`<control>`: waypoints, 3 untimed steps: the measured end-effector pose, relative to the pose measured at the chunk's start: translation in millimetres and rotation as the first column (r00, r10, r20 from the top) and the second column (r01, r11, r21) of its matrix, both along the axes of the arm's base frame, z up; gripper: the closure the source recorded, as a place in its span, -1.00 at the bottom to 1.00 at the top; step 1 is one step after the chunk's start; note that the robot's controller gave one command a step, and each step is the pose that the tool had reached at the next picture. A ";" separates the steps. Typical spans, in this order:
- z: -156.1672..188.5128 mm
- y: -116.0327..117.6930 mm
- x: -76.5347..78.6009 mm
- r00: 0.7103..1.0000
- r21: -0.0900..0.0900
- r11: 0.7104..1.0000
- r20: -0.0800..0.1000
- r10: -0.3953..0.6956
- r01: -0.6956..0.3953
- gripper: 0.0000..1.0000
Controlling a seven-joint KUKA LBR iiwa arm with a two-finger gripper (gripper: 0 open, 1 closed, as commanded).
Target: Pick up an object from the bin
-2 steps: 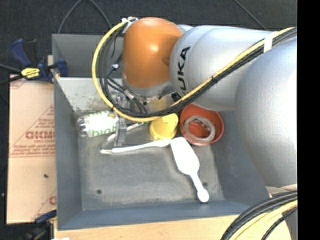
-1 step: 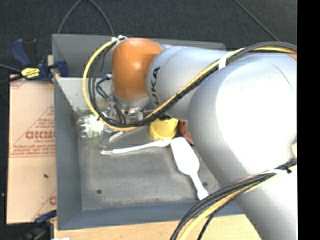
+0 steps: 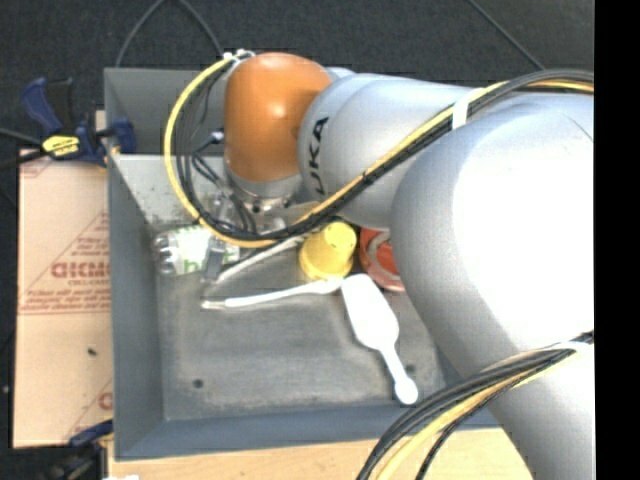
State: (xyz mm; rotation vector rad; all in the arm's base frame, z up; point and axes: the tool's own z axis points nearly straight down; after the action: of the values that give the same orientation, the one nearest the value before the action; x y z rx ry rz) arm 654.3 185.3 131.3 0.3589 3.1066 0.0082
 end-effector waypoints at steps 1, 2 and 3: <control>-23.6 -0.5 2.5 0.994 0.007 0.994 0.014 -0.111 0.111 -1.00; -61.1 0.2 -1.3 0.991 0.003 0.991 -0.007 -0.136 0.136 -1.00; -60.6 4.4 -0.8 1.000 0.001 1.000 0.009 -0.028 0.028 1.00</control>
Offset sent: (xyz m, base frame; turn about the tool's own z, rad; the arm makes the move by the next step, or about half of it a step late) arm -0.0011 0.0005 -0.0613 0.1413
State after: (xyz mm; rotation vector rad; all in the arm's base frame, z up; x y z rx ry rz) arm 653.4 189.7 70.7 0.4013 3.0925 0.0110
